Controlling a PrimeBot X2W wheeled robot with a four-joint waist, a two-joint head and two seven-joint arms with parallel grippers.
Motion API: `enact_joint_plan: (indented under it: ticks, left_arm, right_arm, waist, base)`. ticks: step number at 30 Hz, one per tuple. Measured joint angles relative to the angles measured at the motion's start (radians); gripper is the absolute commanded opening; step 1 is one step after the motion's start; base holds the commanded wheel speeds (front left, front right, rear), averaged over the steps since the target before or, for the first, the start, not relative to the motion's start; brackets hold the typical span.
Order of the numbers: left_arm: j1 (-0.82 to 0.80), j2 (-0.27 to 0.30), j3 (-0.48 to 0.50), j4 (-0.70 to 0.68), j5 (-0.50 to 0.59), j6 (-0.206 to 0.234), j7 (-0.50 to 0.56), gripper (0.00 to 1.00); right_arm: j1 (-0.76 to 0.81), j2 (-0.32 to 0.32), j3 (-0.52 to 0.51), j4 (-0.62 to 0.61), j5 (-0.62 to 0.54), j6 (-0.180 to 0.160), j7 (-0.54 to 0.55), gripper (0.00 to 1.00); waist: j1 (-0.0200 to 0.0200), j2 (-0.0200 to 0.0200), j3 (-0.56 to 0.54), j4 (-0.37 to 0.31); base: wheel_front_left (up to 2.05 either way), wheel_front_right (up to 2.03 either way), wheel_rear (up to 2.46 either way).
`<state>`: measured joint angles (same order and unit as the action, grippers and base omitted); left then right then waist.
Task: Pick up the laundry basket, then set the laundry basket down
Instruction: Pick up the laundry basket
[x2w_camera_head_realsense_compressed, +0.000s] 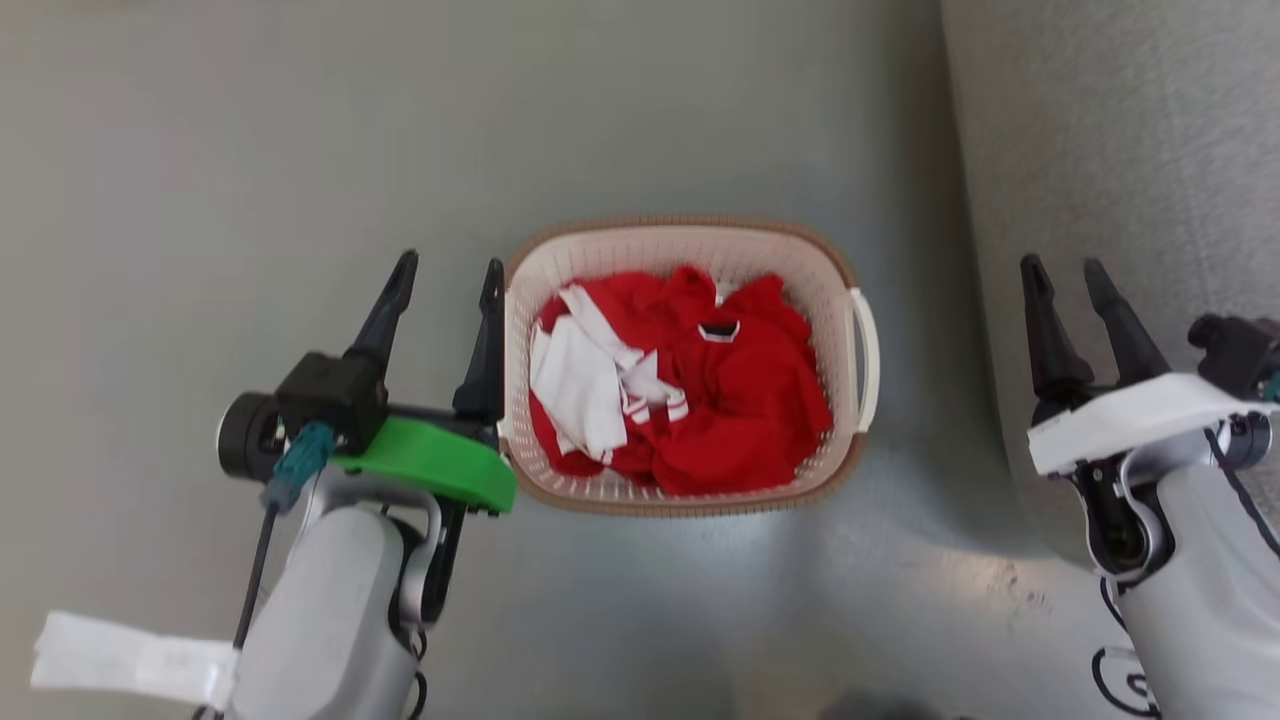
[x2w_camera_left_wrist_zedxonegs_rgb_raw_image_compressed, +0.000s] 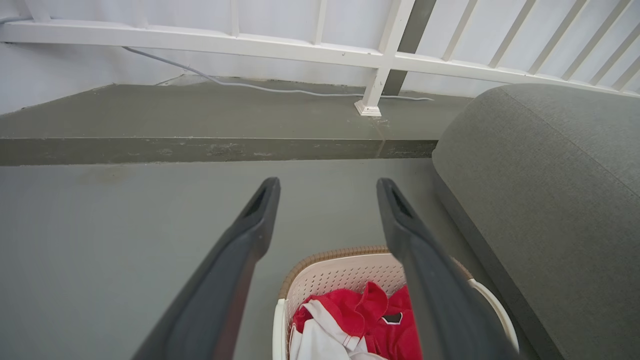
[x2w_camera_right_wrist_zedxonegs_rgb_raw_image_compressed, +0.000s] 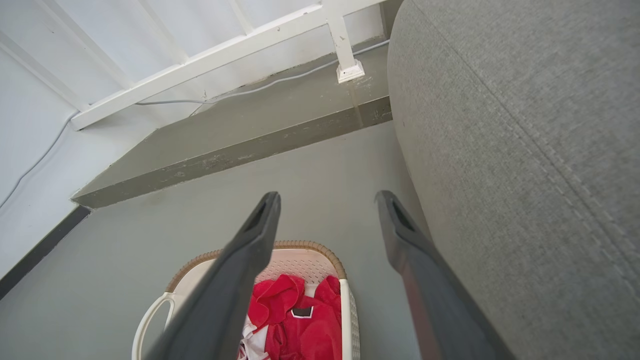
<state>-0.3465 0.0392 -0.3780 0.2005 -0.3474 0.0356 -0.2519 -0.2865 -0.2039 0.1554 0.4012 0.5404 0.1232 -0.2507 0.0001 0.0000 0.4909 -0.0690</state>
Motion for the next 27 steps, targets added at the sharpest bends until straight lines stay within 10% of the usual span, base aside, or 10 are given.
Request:
enact_joint_plan:
  ticks: [27]
  left_arm:
    - [-0.356,-0.006,-0.106,0.435,-0.096,0.027,0.0,1.0]
  right_arm:
    - [-0.288,-0.055,0.261,0.228,0.106,0.0,0.024,1.0]
  waist:
    - [0.0001,0.0,0.373,0.03]
  base:
    - [0.0,0.0,0.0]
